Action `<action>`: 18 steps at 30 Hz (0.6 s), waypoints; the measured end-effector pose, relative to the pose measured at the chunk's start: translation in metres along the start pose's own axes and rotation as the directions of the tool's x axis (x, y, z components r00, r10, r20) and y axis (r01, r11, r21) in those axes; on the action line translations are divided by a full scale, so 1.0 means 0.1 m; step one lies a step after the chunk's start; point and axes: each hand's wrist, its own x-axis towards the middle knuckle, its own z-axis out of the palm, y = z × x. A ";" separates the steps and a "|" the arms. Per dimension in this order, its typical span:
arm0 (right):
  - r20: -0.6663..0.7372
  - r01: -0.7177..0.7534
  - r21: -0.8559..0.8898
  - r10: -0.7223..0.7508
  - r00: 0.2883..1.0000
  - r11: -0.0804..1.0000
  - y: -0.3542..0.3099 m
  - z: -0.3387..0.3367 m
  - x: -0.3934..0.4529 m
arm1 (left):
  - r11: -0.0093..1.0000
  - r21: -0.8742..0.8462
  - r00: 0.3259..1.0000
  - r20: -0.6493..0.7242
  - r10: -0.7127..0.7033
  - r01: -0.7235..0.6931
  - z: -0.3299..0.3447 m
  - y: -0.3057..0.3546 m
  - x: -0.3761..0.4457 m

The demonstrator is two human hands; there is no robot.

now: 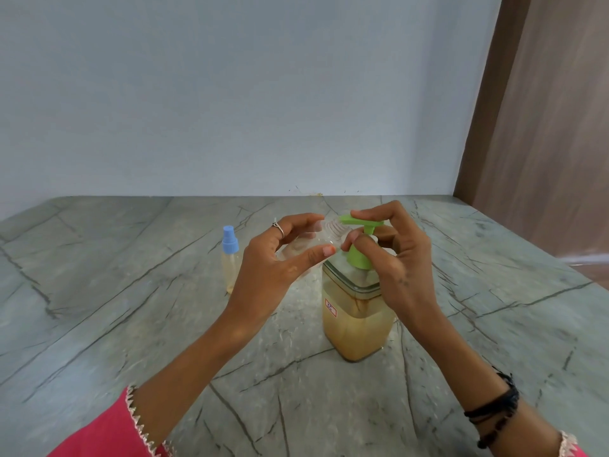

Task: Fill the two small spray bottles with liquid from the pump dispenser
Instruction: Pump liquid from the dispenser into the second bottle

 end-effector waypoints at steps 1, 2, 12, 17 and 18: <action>-0.011 -0.012 -0.002 0.012 1.000 1.000 -0.01 0.01 0.01 | 1.000 -0.002 1.000 -0.001 -0.001 0.001 0.00 0.00 0.00; -0.022 -0.019 -0.008 0.019 1.000 1.000 -0.02 0.01 0.02 | 1.000 -0.002 1.000 -0.002 0.001 -0.001 0.00 -0.01 0.00; -0.007 0.025 -0.082 -0.025 1.000 0.996 0.03 0.00 -0.01 | 1.000 -0.006 1.000 -0.003 0.010 -0.010 0.01 -0.01 0.00; 0.013 0.048 -0.086 -0.047 0.999 0.995 0.05 0.00 -0.02 | 1.000 -0.004 1.000 -0.010 0.001 -0.001 0.01 -0.02 0.00; 0.017 0.049 -0.085 -0.047 0.999 0.995 0.05 -0.01 -0.02 | 1.000 0.003 1.000 -0.009 0.002 -0.002 0.01 -0.03 0.00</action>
